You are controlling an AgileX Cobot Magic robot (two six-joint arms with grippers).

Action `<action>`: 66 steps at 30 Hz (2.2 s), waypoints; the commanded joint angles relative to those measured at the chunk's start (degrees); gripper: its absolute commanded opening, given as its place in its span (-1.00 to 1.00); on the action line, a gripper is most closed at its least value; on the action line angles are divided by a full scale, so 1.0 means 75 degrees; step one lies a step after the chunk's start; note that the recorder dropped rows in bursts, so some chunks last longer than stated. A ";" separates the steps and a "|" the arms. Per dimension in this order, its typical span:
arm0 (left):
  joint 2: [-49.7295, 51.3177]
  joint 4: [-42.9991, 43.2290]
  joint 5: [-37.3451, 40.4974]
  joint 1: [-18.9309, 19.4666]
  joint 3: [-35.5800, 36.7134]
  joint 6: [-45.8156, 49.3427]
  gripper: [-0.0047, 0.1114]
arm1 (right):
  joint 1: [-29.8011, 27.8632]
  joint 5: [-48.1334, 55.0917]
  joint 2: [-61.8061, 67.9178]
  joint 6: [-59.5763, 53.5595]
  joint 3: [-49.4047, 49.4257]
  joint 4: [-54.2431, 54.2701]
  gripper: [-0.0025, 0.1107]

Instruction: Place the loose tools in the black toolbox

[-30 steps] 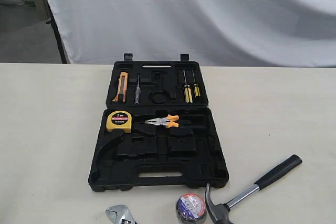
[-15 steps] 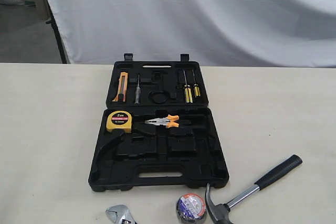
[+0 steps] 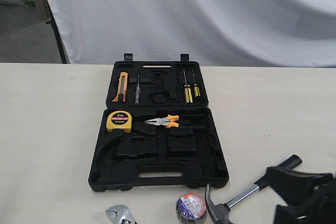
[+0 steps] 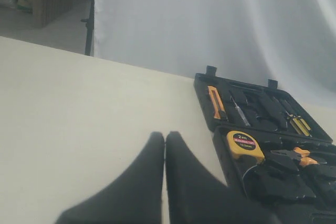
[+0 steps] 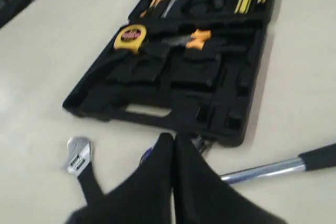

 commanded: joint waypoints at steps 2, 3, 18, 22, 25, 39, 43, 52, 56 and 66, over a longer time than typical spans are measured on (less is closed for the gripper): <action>-0.0024 0.0034 -0.0055 0.0193 -0.0020 -0.0037 -0.91 | 0.1288 -0.0023 0.1975 0.0080 -0.0774 -0.0068 -0.96; -0.0024 0.0034 -0.0055 0.0193 -0.0020 -0.0037 -0.91 | 0.1494 -0.0023 0.2327 0.0156 -0.0978 -0.0068 -0.96; -0.0024 0.0034 -0.0055 0.0193 -0.0020 -0.0037 -0.91 | 0.2077 0.2802 0.5823 0.0260 -0.3832 -0.0156 -0.86; -0.0024 0.0034 -0.0055 0.0193 -0.0020 -0.0037 -0.91 | 0.2077 0.2806 0.6348 0.0543 -0.4120 -0.0098 -0.32; -0.0024 0.0034 -0.0055 0.0193 -0.0020 -0.0037 -0.91 | 0.2077 0.2806 0.6581 0.0040 -0.4332 -0.0214 0.05; -0.0024 0.0034 -0.0055 0.0193 -0.0020 -0.0037 -0.91 | 0.2062 0.2300 0.7876 -0.0423 -0.4410 -0.0548 0.17; -0.0024 0.0034 -0.0055 0.0193 -0.0020 -0.0037 -0.91 | 0.2062 0.2300 0.7883 -0.0337 -0.4410 -0.0548 -0.38; -0.0024 0.0034 -0.0055 0.0193 -0.0020 -0.0037 -0.91 | 0.2062 0.2284 0.6966 -0.0268 -0.4410 -0.0068 -0.96; -0.0024 0.0034 -0.0055 0.0193 -0.0020 -0.0037 -0.91 | 0.2062 0.1730 0.6369 -0.0350 -0.4410 -0.0145 -0.96; -0.0024 0.0034 -0.0055 0.0193 -0.0020 -0.0037 -0.91 | 0.1965 0.0185 0.6750 -0.0368 -0.5059 -0.0890 -0.96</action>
